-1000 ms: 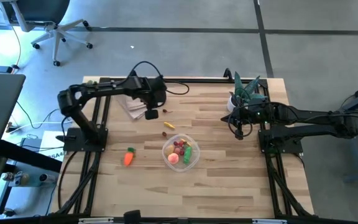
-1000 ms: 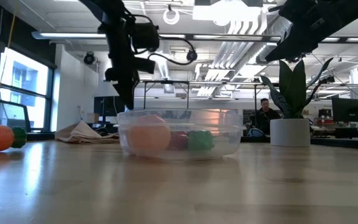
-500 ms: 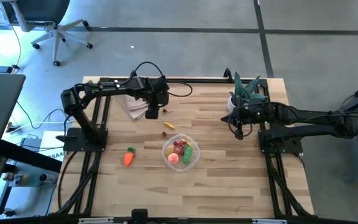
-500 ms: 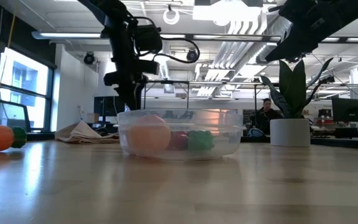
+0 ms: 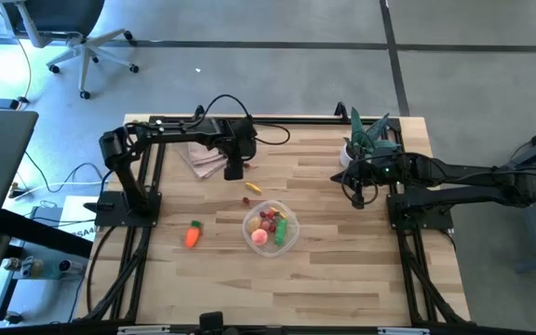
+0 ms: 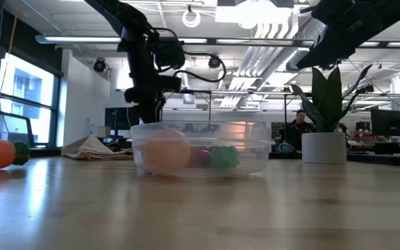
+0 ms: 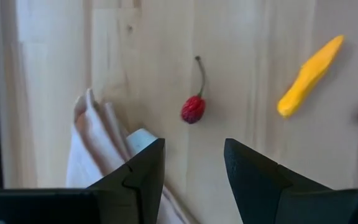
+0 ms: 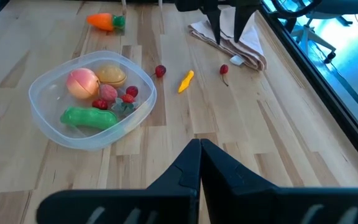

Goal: Pick and placing Produce into tupperware
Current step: Put the red cherry into the transparent bin

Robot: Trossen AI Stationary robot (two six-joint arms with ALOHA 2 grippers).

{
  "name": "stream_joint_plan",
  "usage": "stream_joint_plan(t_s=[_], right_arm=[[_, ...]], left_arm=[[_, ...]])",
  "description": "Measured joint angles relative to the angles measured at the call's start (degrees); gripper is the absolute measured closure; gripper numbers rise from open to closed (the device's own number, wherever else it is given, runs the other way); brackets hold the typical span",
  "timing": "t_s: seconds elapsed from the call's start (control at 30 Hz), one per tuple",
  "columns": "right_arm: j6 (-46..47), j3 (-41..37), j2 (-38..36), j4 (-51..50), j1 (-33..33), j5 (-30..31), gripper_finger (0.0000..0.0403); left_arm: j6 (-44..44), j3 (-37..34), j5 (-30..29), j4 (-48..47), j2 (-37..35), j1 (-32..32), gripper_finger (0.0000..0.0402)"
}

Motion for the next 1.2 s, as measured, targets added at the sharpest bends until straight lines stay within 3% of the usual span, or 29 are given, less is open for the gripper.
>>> stream_joint_plan(t_s=[0.63, 1.2], right_arm=[[0.00, 0.00, -0.01, -0.01, 0.01, 0.00, 0.0403], [-0.01, 0.00, -0.01, -0.12, -0.01, -0.01, 0.0403]], left_arm=[[1.76, 0.00, 2.07, 2.49, 0.14, 0.01, 0.0245], [3.84, -0.09, 3.76, 4.41, 6.15, 1.85, 0.0245]])
